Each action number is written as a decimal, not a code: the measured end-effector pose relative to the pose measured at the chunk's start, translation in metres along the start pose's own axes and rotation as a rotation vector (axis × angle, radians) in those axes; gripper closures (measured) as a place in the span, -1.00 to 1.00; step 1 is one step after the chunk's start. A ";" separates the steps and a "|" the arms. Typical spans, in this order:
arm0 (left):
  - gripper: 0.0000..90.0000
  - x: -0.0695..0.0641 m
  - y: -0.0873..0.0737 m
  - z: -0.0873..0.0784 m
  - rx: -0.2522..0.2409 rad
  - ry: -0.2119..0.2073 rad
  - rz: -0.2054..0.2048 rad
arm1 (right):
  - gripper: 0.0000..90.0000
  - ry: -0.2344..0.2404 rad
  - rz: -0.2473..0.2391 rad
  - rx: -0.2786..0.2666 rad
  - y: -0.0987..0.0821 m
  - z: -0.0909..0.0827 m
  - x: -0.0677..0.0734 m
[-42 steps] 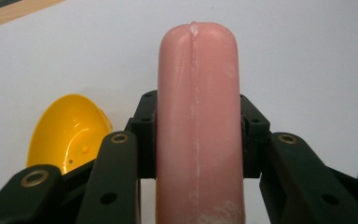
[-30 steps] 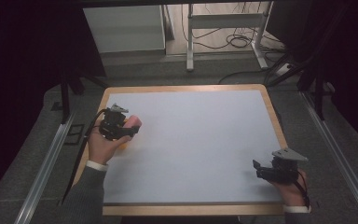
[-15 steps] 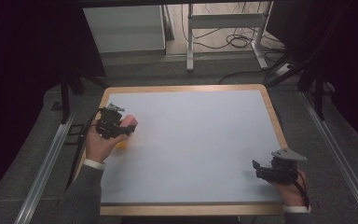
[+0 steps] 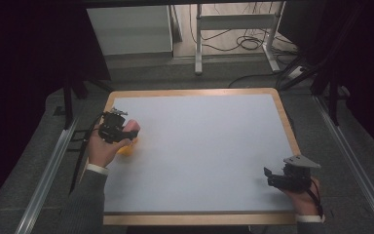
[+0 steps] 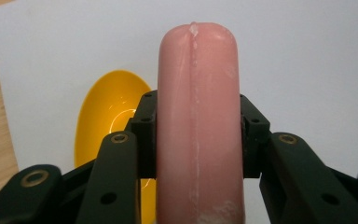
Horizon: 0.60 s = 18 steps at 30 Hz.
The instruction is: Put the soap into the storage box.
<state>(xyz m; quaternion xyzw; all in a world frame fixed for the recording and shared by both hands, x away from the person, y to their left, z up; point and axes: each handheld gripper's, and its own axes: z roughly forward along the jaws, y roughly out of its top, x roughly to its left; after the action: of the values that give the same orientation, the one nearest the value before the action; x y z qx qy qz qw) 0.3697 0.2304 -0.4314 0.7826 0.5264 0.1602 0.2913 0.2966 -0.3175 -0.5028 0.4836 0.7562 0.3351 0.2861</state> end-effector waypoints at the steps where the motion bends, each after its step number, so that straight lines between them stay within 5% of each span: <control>1: 0.33 0.001 0.000 0.001 0.000 -0.002 -0.002 | -0.79 0.000 0.000 0.000 0.000 0.000 0.000; 18: 0.33 0.015 -0.001 0.009 0.034 0.008 -0.033 | -0.79 -0.002 -0.001 0.005 0.000 0.001 0.000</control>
<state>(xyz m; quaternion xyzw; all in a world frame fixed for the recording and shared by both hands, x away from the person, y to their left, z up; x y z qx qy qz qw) 0.3799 0.2419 -0.4395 0.7779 0.5431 0.1498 0.2784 0.2969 -0.3170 -0.5036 0.4846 0.7570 0.3324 0.2858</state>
